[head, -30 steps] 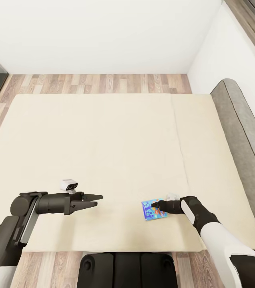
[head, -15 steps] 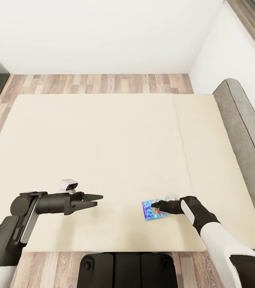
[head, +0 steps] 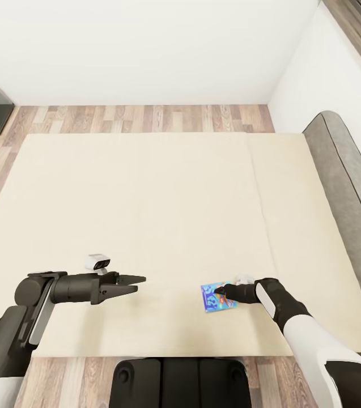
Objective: Put all the toys in the child's room - the three board games (two on the bed and one on the table), the two jigsaw puzzles on the table, and the tennis ball on the table - inside the toy box on the table in the child's room.
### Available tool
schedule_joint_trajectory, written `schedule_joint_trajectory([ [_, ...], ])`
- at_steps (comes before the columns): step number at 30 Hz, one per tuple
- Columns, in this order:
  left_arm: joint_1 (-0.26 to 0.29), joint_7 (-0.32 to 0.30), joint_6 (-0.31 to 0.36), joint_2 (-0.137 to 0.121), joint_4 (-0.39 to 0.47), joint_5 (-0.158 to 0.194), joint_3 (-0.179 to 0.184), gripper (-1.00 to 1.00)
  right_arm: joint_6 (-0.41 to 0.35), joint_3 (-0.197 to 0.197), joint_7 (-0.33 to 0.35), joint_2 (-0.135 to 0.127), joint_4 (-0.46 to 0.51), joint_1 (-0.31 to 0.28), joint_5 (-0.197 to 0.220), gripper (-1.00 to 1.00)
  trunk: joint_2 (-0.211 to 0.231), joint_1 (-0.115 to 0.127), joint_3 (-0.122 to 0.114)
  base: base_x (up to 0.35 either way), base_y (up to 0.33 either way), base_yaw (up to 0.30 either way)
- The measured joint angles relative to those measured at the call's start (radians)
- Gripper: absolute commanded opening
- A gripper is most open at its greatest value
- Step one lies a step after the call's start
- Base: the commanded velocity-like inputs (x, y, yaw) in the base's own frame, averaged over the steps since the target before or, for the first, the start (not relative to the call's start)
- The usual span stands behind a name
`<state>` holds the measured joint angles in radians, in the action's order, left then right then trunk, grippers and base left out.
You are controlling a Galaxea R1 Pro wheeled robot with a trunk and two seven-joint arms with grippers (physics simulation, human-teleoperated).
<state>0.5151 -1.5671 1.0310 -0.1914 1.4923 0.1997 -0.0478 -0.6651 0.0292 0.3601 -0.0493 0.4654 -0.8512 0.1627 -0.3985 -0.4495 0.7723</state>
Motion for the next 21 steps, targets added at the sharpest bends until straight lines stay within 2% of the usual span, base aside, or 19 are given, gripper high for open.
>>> schedule_joint_trajectory([
  [21, 0.000, 0.000, 0.000, 0.000, 0.000, 0.000, 0.000, 1.00, 0.002, 0.000, -0.001, 0.001, 0.000, 0.000, -0.001, 1.00, 0.000, 0.000, 0.000, 0.000, 0.075, 0.000],
])
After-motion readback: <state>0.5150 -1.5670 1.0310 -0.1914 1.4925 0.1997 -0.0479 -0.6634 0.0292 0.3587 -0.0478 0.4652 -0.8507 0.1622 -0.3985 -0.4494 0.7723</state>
